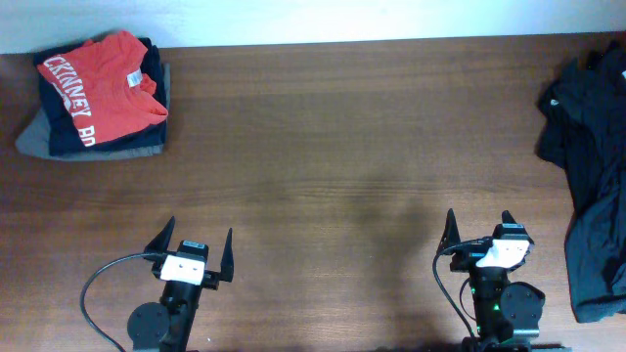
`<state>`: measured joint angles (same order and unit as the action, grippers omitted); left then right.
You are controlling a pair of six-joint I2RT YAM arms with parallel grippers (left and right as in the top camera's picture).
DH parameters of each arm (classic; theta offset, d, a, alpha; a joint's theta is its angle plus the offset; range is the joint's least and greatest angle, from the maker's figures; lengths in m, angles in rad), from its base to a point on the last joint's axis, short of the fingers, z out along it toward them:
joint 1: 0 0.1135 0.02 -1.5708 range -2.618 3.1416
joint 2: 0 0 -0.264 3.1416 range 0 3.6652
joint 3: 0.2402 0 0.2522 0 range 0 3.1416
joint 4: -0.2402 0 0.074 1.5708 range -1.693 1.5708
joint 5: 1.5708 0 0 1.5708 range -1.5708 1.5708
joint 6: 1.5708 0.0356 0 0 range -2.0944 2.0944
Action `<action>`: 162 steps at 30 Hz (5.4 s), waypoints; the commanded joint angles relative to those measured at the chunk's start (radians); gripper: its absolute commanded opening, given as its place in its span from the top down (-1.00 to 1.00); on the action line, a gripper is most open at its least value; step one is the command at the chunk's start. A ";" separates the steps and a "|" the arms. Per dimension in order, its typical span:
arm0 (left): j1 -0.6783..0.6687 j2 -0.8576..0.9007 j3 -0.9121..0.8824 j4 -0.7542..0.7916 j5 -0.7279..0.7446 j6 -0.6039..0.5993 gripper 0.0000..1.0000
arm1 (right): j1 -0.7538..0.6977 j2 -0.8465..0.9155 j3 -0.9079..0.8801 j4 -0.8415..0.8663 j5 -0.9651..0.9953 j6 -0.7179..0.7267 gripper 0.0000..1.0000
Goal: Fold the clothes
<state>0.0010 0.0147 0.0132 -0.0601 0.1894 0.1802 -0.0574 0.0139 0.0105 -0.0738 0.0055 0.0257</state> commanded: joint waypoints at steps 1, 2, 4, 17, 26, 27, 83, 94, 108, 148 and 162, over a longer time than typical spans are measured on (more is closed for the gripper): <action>0.005 -0.010 -0.004 -0.005 -0.011 0.016 -0.98 | -0.008 -0.010 -0.005 -0.008 0.006 0.000 -0.98; 0.005 -0.010 -0.004 -0.005 -0.011 0.016 -0.98 | -0.008 -0.010 -0.005 -0.008 0.006 0.000 -0.98; 0.005 -0.010 -0.004 -0.005 -0.011 0.016 -0.99 | -0.008 -0.010 -0.005 -0.008 0.006 0.000 -0.97; 0.005 -0.010 -0.004 -0.005 -0.011 0.016 -0.98 | -0.008 -0.010 -0.005 -0.008 0.006 0.000 -0.97; 0.005 -0.010 -0.004 -0.005 -0.011 0.016 -0.98 | -0.008 -0.010 -0.005 -0.008 0.006 0.000 -0.97; 0.005 -0.010 -0.004 -0.005 -0.011 0.016 -0.98 | -0.008 -0.010 -0.005 -0.008 0.006 0.000 -0.97; 0.005 -0.010 -0.004 -0.005 -0.011 0.016 -0.98 | -0.008 0.002 0.006 0.240 -0.594 0.462 -0.97; 0.005 -0.010 -0.004 -0.005 -0.011 0.016 -0.98 | -0.009 0.231 0.301 0.192 -0.211 0.208 -0.97; 0.005 -0.010 -0.004 -0.005 -0.011 0.016 -0.98 | -0.184 1.345 1.173 -0.269 0.059 0.111 -0.97; 0.005 -0.010 -0.004 -0.005 -0.011 0.016 -0.98 | -0.493 2.171 1.579 0.031 0.075 0.205 -0.91; 0.005 -0.010 -0.004 -0.005 -0.011 0.016 -0.98 | -0.492 2.350 1.977 -0.295 0.032 0.207 -0.92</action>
<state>0.0010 0.0147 0.0132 -0.0608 0.1825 0.1802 -0.5526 2.3455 1.9015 -0.3428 0.0437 0.2321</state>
